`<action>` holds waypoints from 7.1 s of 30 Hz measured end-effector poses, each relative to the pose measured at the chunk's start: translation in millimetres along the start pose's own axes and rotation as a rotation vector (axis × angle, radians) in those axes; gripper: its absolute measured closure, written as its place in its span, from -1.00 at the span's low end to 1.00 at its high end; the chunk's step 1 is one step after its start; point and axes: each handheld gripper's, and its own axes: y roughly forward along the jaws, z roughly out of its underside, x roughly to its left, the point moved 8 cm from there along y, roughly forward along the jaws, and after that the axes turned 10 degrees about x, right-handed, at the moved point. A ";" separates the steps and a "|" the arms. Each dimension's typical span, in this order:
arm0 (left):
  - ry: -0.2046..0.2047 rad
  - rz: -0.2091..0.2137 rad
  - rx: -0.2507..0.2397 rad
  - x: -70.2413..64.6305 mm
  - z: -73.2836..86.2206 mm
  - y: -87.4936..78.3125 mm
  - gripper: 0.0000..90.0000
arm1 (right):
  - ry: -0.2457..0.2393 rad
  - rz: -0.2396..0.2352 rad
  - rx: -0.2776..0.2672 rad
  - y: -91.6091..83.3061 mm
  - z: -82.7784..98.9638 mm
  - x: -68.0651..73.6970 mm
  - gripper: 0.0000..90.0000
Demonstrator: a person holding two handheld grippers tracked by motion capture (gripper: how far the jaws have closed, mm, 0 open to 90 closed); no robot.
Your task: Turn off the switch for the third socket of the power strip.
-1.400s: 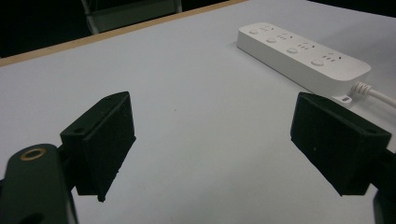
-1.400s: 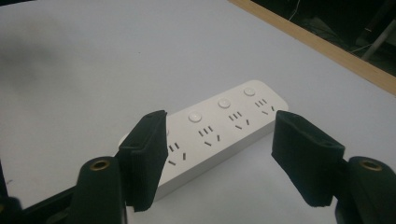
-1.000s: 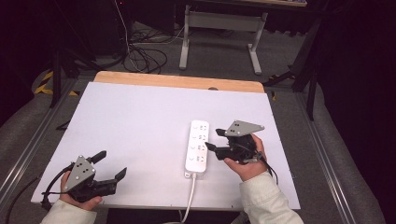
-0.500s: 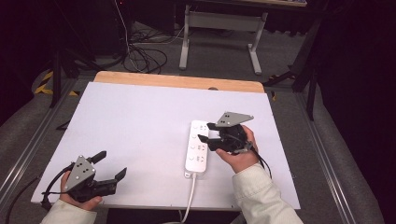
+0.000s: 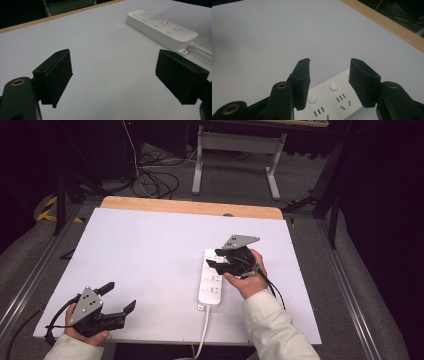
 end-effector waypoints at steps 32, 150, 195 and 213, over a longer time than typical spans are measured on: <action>0.001 0.005 0.008 -0.2 0.6 1.0 -0.68 | 0.026 -0.003 0.111 60.0 9.8 -14.9 1.00; -0.003 0.002 0.021 0.2 1.4 3.6 -0.68 | 0.006 0.030 -0.004 6.5 -15.3 5.6 0.16; -0.031 0.015 0.015 -0.3 -0.2 -0.8 -0.70 | 0.123 -0.042 -0.149 -73.2 85.6 13.5 -0.72; -0.009 0.007 0.010 0.2 -0.2 -1.5 -0.73 | 0.129 -0.005 -0.117 -63.6 139.4 10.1 -0.76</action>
